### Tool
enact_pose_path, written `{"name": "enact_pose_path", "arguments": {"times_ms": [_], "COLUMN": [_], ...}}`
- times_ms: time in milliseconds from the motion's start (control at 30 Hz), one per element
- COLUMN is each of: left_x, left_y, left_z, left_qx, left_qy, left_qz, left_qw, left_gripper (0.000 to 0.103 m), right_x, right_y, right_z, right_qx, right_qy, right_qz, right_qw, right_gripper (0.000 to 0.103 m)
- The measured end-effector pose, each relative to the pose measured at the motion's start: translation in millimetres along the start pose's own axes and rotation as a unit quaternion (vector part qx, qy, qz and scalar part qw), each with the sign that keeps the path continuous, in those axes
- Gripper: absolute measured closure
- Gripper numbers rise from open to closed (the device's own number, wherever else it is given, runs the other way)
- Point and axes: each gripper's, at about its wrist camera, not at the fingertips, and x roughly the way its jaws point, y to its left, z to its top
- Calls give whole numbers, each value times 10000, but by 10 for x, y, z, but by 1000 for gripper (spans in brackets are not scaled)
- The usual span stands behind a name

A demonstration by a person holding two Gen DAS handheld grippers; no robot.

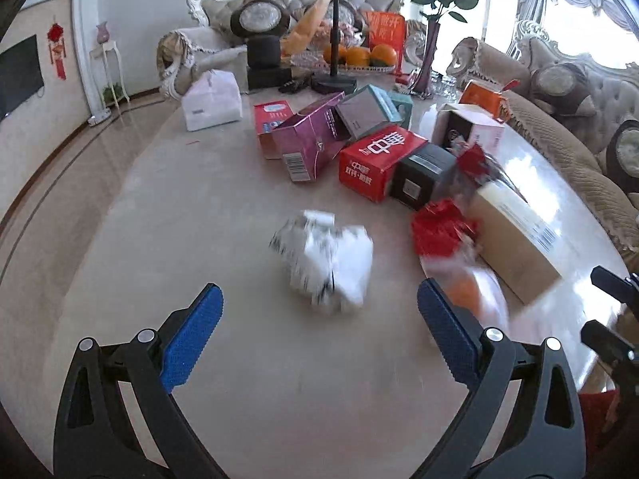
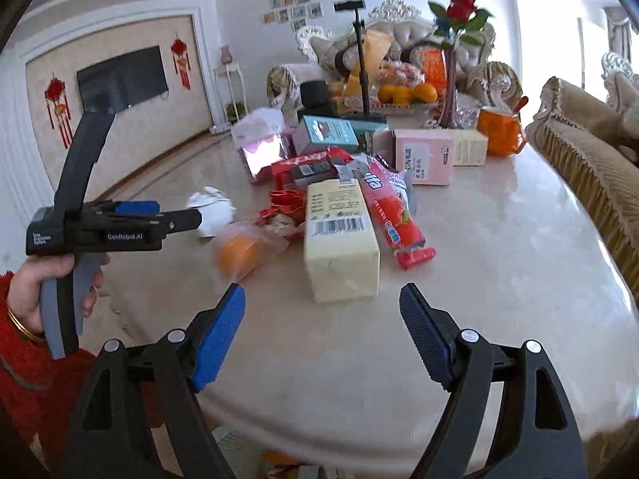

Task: Collect trash
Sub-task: 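Grasp the crumpled white paper with the left gripper while the right grasps the cream milk carton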

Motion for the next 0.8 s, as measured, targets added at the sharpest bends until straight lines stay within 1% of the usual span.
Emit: {"name": "enact_pose_path", "arguments": {"times_ms": [167,267,367,467,567,600,633,667,700,733,800], "left_x": [296,428,492,542,609,608,608,608,595,581,547], "left_y": [48,49,40,31,51,50,42,25,7,11,57], "left_z": [207,234,234,234,233,243,244,244,241,250,249], "left_qx": [-58,-96,-46,10,-53,-41,8,104,239,267,221], "left_qy": [158,325,348,395,489,470,464,477,471,471,508], "left_qz": [-69,-63,-15,-29,-54,-53,-10,114,127,121,59], "left_qw": [9998,9994,9994,9992,9988,9989,9989,9987,9985,9985,9984], "left_gripper": [8,8,8,8,8,12,21,27,36,48,52], "right_x": [244,329,394,495,565,569,573,577,564,531,483], "right_y": [-116,-88,-50,-34,-45,-48,-51,-66,-82,-101,-117], "right_z": [87,106,124,137,161,173,181,185,184,174,161], "right_qx": [119,31,-87,-165,-130,-106,-99,-54,21,113,168], "right_qy": [141,193,223,363,534,544,550,605,611,606,514], "right_qz": [56,23,-83,-107,-130,-160,-167,-138,-109,-90,-125], "right_qw": [9998,9998,9997,9991,9984,9983,9983,9981,9981,9981,9985], "right_gripper": [27,27,27,28,28,31,39,56,57,57,57]}}
